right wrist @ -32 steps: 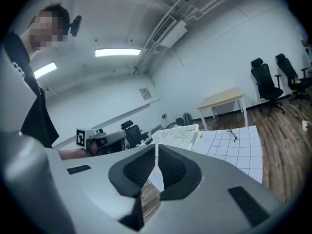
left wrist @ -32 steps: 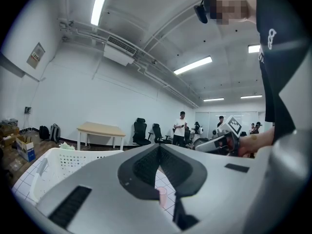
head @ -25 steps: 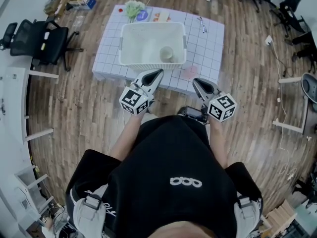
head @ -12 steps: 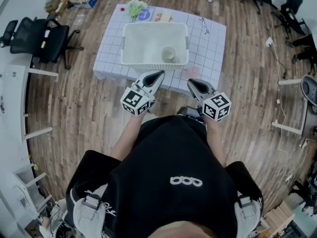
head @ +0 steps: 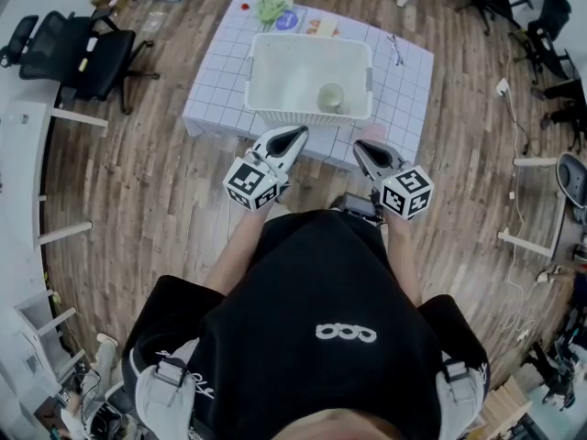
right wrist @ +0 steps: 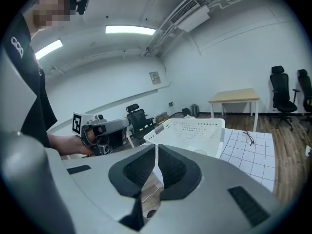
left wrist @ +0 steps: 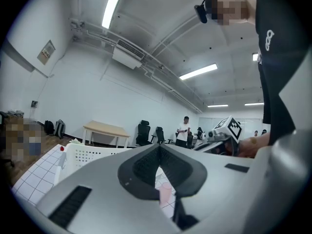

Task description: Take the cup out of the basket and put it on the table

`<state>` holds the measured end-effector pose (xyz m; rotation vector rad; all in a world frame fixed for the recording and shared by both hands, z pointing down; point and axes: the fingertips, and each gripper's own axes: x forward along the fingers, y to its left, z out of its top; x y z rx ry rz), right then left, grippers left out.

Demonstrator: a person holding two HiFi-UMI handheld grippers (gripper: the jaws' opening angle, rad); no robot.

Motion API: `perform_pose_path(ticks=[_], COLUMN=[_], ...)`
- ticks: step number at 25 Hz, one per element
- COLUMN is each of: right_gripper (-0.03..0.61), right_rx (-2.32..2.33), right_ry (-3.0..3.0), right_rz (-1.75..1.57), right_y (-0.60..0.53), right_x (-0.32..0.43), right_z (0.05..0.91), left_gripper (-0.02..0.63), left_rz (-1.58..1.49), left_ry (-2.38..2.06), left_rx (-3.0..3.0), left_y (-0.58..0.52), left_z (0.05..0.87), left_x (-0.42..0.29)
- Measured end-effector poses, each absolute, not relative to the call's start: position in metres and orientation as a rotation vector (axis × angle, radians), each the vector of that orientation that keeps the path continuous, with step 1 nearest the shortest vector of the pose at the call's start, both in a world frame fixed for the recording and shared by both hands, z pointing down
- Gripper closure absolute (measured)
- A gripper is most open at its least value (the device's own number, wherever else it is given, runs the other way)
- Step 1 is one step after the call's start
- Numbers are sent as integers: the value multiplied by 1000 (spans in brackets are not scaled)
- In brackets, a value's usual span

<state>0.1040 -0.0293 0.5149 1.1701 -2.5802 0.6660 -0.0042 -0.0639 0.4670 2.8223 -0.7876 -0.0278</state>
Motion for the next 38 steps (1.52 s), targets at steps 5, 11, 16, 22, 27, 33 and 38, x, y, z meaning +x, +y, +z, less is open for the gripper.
perform_pose_path(ticks=[5,11,16,22,27,33,38], right_gripper=[540,540,540,538,538,538,537], right_rx=[1148,1141,1123,1071,1035,900,694], right_ry=[-2547,-2479,-2389,-2271,-2146,-1984,-1846], right_rz=[622,526,416,323,294,289,253], right_y=[-44,-67,-89,-128,-171,-216,-240], right_x=[64,17,-5,-1,31,62,69], right_z=[517,522,521,531,555,605,660], left_gripper=[606,606,606,606,606,606,606], left_rz=[-53,-44,-40,-59,-48,-8,35], left_ry=[-827,-818,-789,-778,-758,-704,-644], left_rx=[2804,2795,2804,2802,2827,2850,2868], left_y=[-71,-75,-82,-103,-124,-153,-185], left_z=[468,473,473,470,464,463,465], left_x=[-56,-120,-154,-167,-159,-127,-96])
